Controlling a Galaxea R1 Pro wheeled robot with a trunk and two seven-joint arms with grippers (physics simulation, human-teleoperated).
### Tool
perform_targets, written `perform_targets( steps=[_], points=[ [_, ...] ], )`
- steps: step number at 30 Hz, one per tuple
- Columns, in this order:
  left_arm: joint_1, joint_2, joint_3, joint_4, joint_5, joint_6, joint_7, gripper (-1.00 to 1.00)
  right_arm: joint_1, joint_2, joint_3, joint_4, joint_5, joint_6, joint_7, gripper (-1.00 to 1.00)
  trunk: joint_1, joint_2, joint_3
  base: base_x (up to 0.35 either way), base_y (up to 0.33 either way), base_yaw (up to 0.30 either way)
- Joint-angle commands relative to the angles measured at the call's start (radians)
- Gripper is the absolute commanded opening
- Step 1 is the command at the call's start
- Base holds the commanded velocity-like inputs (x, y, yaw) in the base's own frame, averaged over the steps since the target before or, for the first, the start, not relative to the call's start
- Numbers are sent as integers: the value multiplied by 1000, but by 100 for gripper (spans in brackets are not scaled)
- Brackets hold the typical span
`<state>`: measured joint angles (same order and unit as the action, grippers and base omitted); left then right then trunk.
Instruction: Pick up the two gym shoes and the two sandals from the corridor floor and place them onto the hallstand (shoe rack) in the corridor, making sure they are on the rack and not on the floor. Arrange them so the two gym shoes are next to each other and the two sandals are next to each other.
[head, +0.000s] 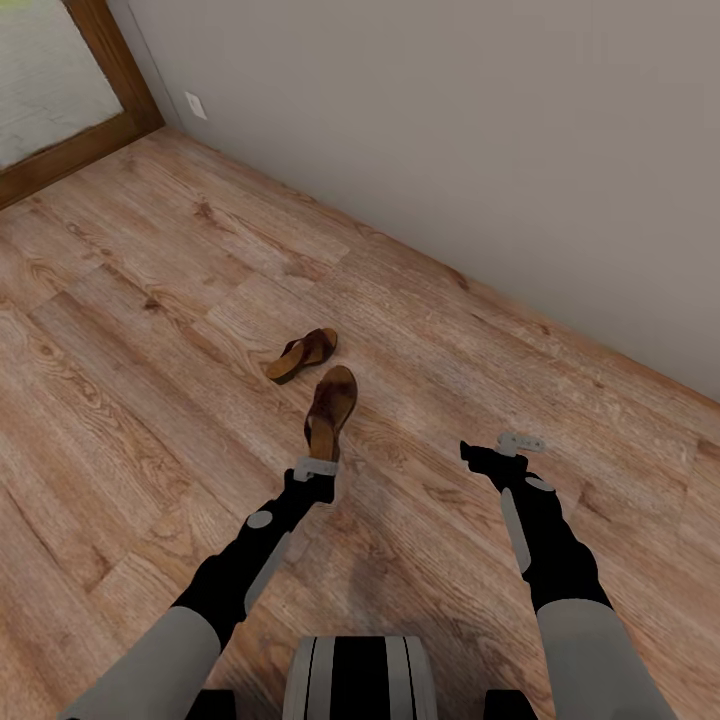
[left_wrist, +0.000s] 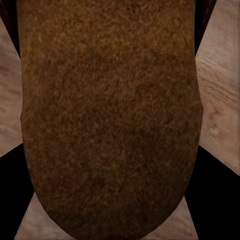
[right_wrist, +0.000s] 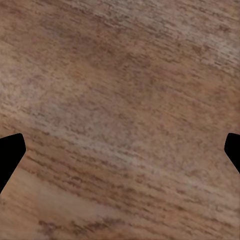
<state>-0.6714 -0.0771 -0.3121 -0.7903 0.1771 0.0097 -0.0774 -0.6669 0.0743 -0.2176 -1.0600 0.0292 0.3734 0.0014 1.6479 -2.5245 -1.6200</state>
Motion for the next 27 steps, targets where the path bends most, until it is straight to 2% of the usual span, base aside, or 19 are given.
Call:
perform_targets(
  steps=[1,4,18,27],
  points=[
    [0,1,2,-3,11,2,-2,-100,0,1,-2,-2,3,5,0,100,0,0,-1,0,0,0],
    [1,-4,22,-10,13,5,-3,-100,0,1,-2,-1,3,5,0,100,0,0,-1,0,0,0],
    [1,-6,26,-10,12,6,-5,-100,0,2,1,1,4,-4,0,100,0,0,-1,5,1,0],
    [1,-4,27,-10,13,6,-5,-100,0,5,3,0,5,-5,-3,100,0,0,-1,175,156,0]
  ],
)
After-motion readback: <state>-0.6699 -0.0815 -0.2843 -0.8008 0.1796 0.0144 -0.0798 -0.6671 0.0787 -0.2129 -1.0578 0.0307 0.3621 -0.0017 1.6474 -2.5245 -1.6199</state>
